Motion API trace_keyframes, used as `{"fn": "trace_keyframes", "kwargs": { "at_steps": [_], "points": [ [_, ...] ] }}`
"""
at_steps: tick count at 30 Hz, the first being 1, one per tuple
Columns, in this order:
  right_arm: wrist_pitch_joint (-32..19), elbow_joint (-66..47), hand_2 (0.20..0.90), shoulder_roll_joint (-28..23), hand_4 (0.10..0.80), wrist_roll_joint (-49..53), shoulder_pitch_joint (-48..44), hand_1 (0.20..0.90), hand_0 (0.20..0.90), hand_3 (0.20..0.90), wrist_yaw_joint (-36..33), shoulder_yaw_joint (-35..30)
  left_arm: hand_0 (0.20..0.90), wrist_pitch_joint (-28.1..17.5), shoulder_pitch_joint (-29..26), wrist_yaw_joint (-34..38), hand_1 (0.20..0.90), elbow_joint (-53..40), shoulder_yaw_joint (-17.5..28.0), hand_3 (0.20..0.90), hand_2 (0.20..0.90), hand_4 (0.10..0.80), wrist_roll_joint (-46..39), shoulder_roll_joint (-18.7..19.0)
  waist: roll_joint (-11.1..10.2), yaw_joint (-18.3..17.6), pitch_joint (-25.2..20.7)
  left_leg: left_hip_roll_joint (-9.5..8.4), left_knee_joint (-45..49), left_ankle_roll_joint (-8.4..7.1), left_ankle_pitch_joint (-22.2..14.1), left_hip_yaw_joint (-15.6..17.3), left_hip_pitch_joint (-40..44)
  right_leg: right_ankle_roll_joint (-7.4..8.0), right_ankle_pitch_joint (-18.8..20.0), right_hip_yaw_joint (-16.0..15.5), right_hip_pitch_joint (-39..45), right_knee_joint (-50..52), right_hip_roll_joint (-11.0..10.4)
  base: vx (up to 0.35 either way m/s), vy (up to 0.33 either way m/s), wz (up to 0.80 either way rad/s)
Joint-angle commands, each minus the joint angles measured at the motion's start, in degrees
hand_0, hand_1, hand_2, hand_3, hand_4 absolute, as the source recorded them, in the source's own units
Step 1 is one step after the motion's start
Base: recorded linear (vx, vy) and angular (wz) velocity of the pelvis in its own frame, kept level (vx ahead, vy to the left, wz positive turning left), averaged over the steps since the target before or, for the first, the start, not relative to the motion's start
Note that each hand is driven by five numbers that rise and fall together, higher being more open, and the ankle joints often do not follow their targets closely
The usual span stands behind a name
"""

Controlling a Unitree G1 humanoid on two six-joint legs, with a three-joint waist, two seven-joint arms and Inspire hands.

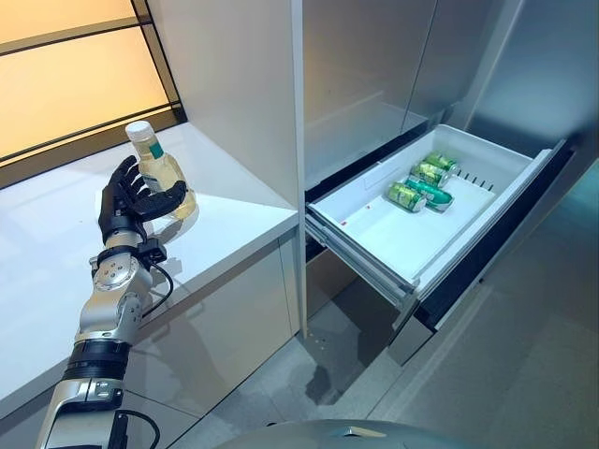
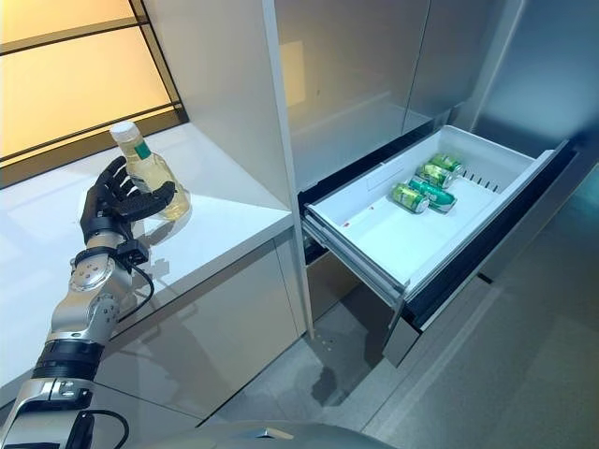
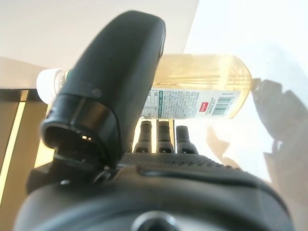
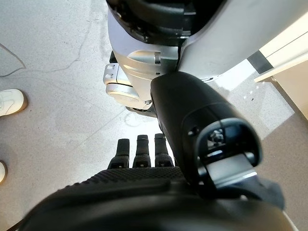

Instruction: Put drinks into fridge and close the fridge

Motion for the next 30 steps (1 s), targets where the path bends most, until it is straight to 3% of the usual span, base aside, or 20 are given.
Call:
{"fn": "trace_keyframes", "kwargs": {
  "at_steps": [1,27,28,29,30],
  "points": [
    [0.03,0.46,0.9,1.72,0.8,-0.07,-1.83,0.9,0.9,0.9,1.99,2.6,0.9,-6.45,-13.22,1.15,0.9,2.52,0.37,0.9,0.9,0.8,0.8,6.35,0.2,-0.16,-1.32,-3.57,0.43,2.97,-7.55,0.83,3.06,2.92,1.58,2.04,-2.53,1.65,0.23,0.0,0.0,0.0],
    [-0.42,0.56,0.9,1.44,0.8,-0.02,-1.58,0.9,0.9,0.9,2.05,3.43,0.9,-10.53,-18.41,4.42,0.9,9.67,-1.02,0.9,0.9,0.8,-0.73,6.96,0.16,-1.63,-1.76,-3.73,0.5,3.11,-7.85,1.28,3.35,3.04,1.65,3.33,-2.91,2.0,0.36,0.006,0.0,-0.03],
    [-0.4,0.57,0.9,1.43,0.8,-0.13,-1.63,0.9,0.9,0.9,2.07,3.39,0.778,-10.58,-18.65,4.52,0.778,9.85,-0.99,0.757,0.778,0.657,-0.81,6.98,0.17,-1.68,-1.79,-3.71,0.51,3.1,-7.85,1.33,3.34,3.05,1.65,3.37,-2.93,2.0,0.36,0.0,0.0,0.0],
    [-0.43,0.57,0.9,1.43,0.8,-0.05,-1.63,0.9,0.9,0.9,2.02,3.41,0.719,-10.81,-18.83,4.62,0.719,9.95,-1.0,0.689,0.719,0.589,-1.0,7.05,0.17,-1.68,-1.81,-3.71,0.53,3.11,-7.85,1.35,3.33,3.06,1.67,3.39,-2.95,2.0,0.36,0.0,0.0,0.0],
    [-0.48,0.6,0.9,1.45,0.8,0.02,-1.62,0.9,0.9,0.9,1.98,3.47,0.606,-10.97,-18.93,4.63,0.606,10.08,-1.01,0.557,0.606,0.457,-1.03,7.02,0.18,-1.69,-1.84,-3.71,0.53,3.11,-7.87,1.37,3.32,3.07,1.67,3.38,-2.95,2.0,0.35,0.0,0.0,0.0]
  ]
}}
